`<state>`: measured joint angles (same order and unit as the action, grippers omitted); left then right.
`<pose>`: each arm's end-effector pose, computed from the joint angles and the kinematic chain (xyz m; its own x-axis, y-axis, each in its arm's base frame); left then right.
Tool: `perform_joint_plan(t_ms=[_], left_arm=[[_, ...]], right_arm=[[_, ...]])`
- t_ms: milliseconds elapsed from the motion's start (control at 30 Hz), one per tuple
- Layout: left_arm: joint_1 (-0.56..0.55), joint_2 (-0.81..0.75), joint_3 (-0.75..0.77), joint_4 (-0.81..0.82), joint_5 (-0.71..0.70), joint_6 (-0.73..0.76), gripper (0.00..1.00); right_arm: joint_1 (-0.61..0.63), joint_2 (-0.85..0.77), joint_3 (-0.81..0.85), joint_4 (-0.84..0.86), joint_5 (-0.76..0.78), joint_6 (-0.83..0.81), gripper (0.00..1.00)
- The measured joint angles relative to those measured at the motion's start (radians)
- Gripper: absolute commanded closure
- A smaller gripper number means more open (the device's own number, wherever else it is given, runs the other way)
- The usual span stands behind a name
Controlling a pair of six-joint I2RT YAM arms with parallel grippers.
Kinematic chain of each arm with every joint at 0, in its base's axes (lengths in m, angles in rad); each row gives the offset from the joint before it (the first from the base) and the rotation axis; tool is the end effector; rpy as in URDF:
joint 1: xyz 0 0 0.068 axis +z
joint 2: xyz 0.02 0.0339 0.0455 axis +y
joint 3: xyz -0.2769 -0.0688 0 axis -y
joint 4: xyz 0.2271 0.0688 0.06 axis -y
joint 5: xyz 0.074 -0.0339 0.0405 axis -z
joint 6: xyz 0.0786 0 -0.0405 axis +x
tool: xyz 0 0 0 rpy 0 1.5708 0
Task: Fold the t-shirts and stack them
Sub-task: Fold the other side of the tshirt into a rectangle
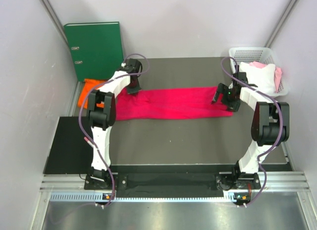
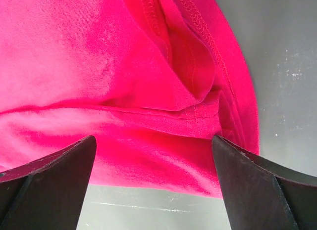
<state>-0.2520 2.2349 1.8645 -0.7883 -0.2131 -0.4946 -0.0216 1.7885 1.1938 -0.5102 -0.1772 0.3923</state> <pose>0.4733 -0.1047 0.1671 -0.8577 -0.2582 -0.4445 -0.2789 0.9601 -0.0196 0.3697 0.0059 0.1711 -0.8475 0.3947 -0.3549 0.2880 0.9036 0.3173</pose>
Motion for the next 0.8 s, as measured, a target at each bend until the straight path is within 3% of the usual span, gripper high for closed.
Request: perform_joint_plan(t_ms=[333,800], left_arm=[[-0.025,0.081,0.081,0.028,0.092,0.006,1.00],[-0.034,0.114,0.154,0.147,0.322,-0.004,1.00]], right_arm=[[0.000,0.000,0.006,-0.013,0.004,0.000,0.00],[0.000,-0.010,0.006,-0.022,0.016,0.001,0.00]])
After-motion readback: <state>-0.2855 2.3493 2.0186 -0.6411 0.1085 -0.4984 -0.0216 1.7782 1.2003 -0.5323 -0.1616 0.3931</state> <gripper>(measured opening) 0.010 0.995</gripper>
